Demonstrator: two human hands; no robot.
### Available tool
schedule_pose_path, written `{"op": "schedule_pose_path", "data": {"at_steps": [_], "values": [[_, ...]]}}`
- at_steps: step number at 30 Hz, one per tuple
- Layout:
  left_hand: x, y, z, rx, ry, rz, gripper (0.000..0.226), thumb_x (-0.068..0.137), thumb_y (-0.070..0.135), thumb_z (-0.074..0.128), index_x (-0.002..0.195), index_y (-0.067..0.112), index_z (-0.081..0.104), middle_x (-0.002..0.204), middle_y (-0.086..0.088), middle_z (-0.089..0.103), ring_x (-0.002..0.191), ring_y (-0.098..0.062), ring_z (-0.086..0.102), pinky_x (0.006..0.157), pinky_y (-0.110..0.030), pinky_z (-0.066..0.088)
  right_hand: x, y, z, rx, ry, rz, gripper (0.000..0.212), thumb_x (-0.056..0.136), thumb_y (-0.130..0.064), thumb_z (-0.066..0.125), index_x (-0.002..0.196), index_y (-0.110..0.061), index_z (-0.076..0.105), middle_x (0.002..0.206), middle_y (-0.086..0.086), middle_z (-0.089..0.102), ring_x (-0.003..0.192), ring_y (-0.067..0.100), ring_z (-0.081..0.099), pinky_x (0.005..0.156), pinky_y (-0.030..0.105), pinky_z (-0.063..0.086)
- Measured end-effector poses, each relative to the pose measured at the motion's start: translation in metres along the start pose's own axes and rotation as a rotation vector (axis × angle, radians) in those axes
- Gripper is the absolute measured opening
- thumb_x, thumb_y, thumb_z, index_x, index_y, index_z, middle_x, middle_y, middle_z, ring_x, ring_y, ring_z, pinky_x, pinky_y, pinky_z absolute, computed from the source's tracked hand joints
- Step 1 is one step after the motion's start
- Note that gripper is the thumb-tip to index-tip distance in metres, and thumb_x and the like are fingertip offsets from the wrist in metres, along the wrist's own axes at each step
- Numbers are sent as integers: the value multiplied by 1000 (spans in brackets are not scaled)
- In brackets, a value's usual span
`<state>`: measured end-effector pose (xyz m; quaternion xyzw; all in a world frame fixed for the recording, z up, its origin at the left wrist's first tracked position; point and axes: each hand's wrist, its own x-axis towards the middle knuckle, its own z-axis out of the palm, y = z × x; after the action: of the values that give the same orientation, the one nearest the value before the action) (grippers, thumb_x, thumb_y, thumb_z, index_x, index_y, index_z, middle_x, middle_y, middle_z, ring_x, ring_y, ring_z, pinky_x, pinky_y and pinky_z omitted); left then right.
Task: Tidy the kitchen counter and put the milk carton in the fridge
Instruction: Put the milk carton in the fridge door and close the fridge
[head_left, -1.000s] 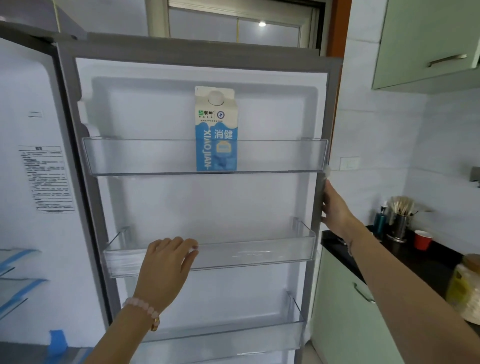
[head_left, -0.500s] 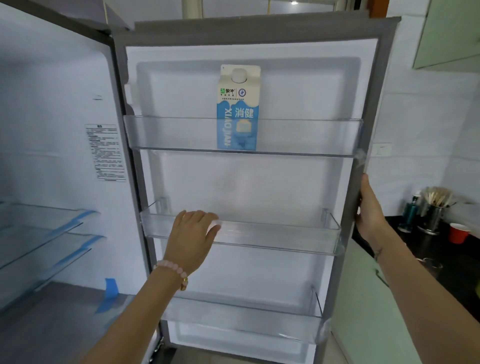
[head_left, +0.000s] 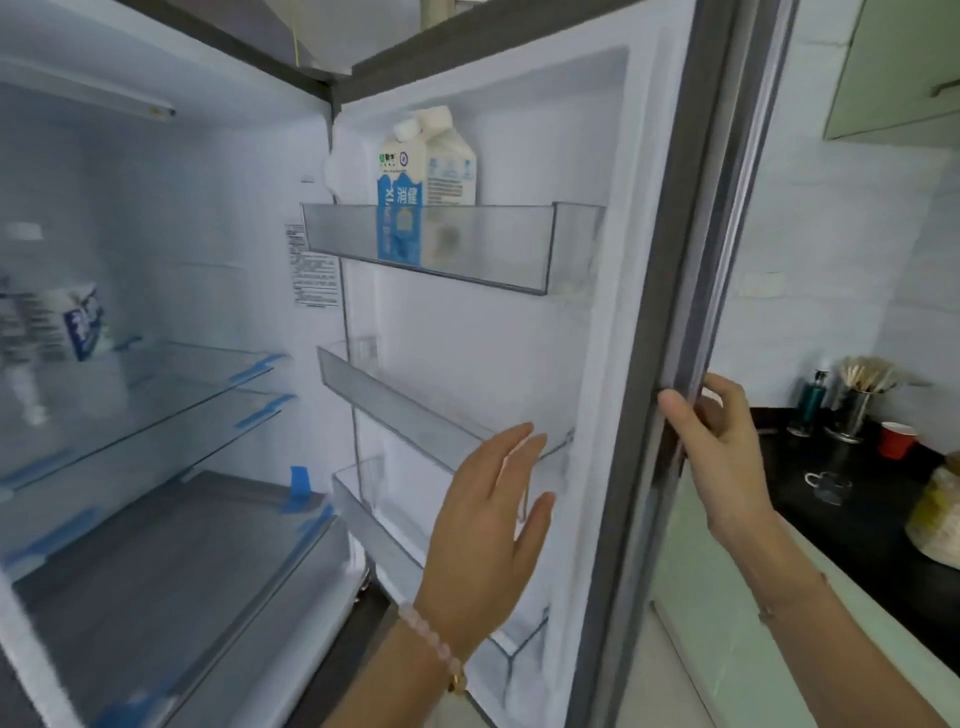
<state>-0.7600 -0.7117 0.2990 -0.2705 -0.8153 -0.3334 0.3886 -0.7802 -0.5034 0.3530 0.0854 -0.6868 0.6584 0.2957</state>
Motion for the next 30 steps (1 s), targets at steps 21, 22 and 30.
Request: {"op": "schedule_pose_path", "data": {"at_steps": [21,22,30], "values": [[-100,-25,-151,246,309,-506,104,68,64,63,143,61,-8,148,45,-1,134,29,10,99,17,13,-77,-35,232,-15,-619,-459,56,91,-41,33,143,-36,12,157,-12,15,144,-3,11,117,14,11],[-103,-30,-155,310,323,-488,101,69,66,65,146,57,1,149,43,3,135,26,12,102,15,13,-78,-32,244,19,-630,-481,57,92,-38,31,144,-33,8,158,-10,10,144,-2,8,116,12,9],[-106,-62,-181,523,696,-591,47,77,13,77,123,14,67,94,25,52,96,18,56,83,8,42,-71,-21,307,-16,-763,-648,56,96,-35,35,146,-32,9,156,-23,0,143,-6,3,109,0,5]]}}
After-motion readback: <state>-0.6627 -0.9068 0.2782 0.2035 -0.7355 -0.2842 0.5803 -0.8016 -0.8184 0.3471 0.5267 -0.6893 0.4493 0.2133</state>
